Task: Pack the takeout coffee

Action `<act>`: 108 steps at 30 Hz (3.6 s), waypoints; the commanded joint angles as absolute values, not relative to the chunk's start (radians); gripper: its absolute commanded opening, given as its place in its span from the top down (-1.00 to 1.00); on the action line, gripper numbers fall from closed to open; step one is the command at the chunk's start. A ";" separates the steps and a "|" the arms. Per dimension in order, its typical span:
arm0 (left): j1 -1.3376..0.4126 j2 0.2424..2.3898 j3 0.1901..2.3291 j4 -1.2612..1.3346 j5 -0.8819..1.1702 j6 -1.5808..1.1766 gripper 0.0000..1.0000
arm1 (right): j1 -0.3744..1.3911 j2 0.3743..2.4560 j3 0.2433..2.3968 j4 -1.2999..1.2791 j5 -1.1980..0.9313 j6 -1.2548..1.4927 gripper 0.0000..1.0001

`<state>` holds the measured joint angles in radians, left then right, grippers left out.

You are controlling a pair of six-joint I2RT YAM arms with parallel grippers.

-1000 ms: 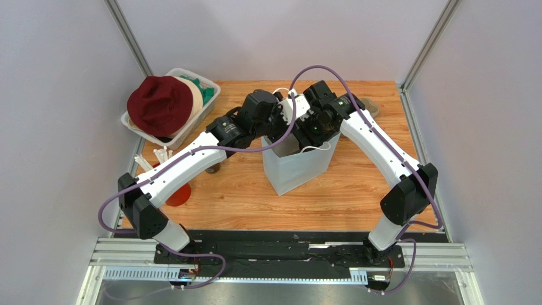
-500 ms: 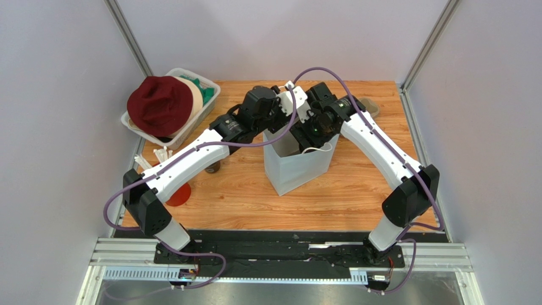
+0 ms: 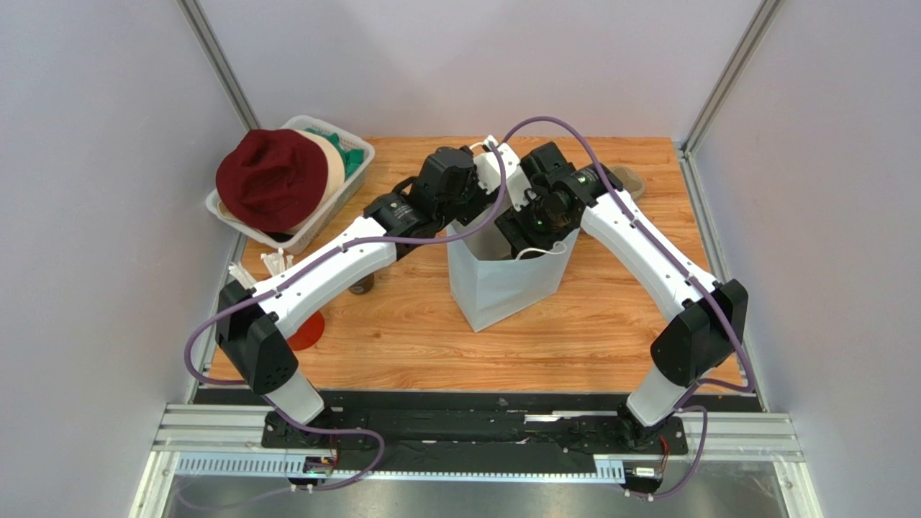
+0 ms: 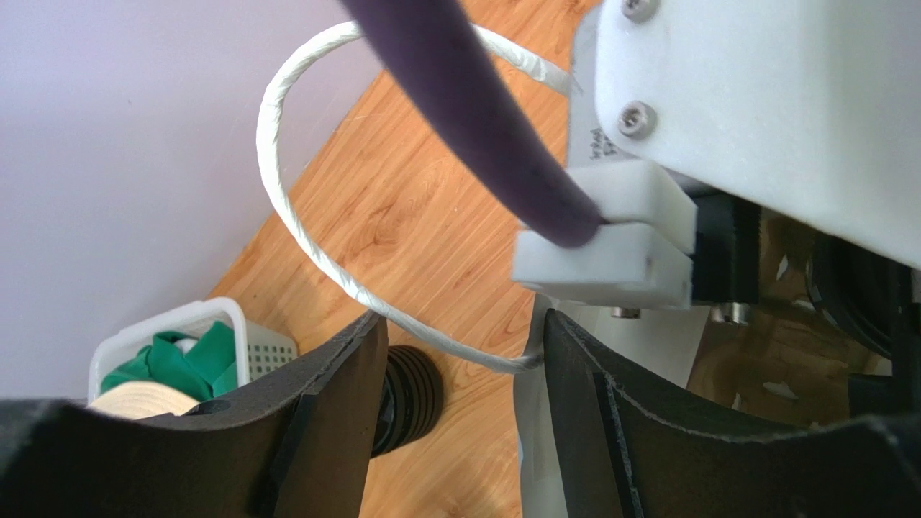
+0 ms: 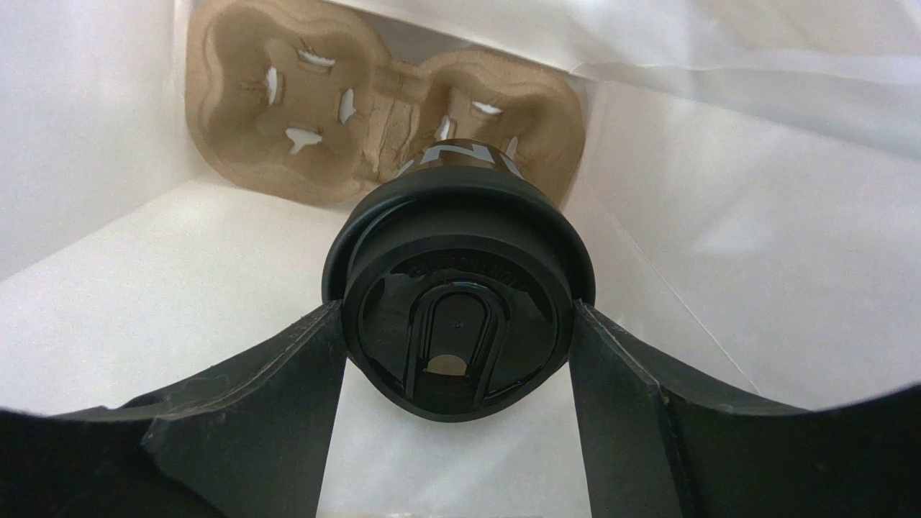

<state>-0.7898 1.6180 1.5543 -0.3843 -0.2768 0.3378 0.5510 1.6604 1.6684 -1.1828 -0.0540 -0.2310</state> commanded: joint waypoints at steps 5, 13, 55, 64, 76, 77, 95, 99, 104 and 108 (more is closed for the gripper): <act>-0.779 1.629 1.568 -0.362 -0.324 0.269 -0.27 | 0.564 1.654 1.643 -1.160 -0.058 -0.244 0.59; -0.767 1.664 1.589 -0.380 -0.357 0.218 -0.26 | 0.566 1.677 1.617 -1.137 -0.060 -0.249 0.59; -0.762 1.592 1.519 -0.353 -0.311 0.204 -0.25 | 0.592 1.732 1.473 -1.034 -0.020 -0.253 0.57; -0.762 1.591 1.514 -0.351 -0.311 0.209 -0.25 | 0.592 1.723 1.474 -1.042 -0.012 -0.256 0.31; -0.762 1.586 1.511 -0.354 -0.304 0.212 -0.25 | 0.594 1.657 1.617 -1.108 -0.012 -0.271 -0.36; -0.762 1.586 1.511 -0.354 -0.304 0.212 -0.25 | 0.592 1.651 1.624 -1.111 -0.015 -0.273 -0.43; -0.762 1.569 1.516 -0.370 -0.253 0.209 -0.25 | 0.594 1.568 1.716 -1.083 -0.089 -0.253 -0.84; -0.762 1.563 1.516 -0.371 -0.235 0.213 -0.25 | 0.592 1.525 1.753 -1.066 -0.098 -0.255 -0.92; -0.762 1.568 1.526 -0.380 -0.232 0.222 -0.29 | 0.591 1.491 1.828 -1.062 -0.081 -0.264 -0.98; -0.762 1.568 1.529 -0.385 -0.232 0.229 -0.31 | 0.589 1.456 1.891 -1.060 -0.080 -0.270 -0.98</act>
<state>-0.7746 1.5581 1.5284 -0.2993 -0.2111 0.2153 0.5800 1.5837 1.7576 -1.1416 -0.0566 -0.2325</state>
